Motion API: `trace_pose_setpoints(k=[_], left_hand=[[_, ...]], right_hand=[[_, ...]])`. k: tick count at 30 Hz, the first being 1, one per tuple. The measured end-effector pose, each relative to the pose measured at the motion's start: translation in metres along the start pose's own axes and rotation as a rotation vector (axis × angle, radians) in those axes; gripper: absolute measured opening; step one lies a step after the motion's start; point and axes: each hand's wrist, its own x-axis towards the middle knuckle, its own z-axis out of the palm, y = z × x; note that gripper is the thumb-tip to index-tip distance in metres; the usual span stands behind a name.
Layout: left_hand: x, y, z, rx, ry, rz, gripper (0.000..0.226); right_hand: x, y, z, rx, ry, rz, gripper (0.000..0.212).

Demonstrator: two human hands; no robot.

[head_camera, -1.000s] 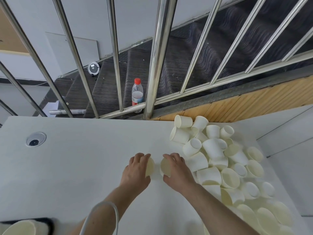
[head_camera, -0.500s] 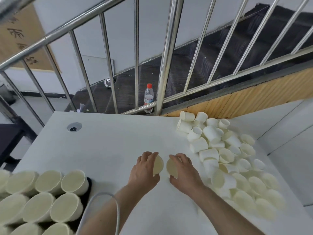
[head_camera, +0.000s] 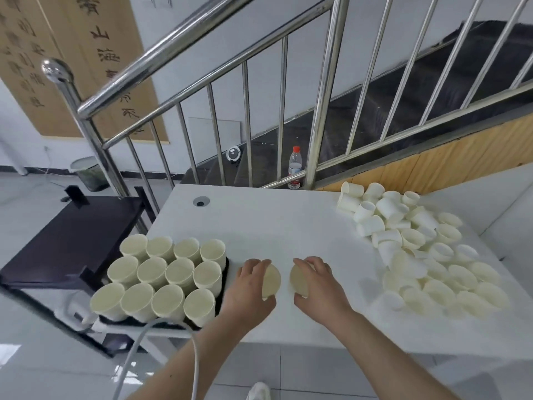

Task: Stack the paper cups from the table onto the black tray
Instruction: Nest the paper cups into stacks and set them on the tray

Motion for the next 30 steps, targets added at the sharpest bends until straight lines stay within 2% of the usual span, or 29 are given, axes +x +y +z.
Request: trace_pose_setpoints(k=[9,16,24,30], left_hand=[[-0.047,-0.071,-0.050,-0.003,0.086,-0.095,0.072],[-0.067,-0.186,-0.111,0.021,0.146,-0.224,0.071],[-0.070,-0.276,-0.149,0.036,0.086,-0.272,0.069],[-0.064,-0.312,-0.153,0.032,0.016,-0.264,0.070]], right_hand=[[-0.003,-0.094,0.041,0.005,-0.060,-0.148,0.071],[0.034,-0.205,0.093,0.036,-0.128,-0.227,0.072],[0.068,-0.286,0.137,0.052,-0.142,-0.214,0.073],[0.078,-0.313,0.158,0.030,-0.185,-0.195,0.071]])
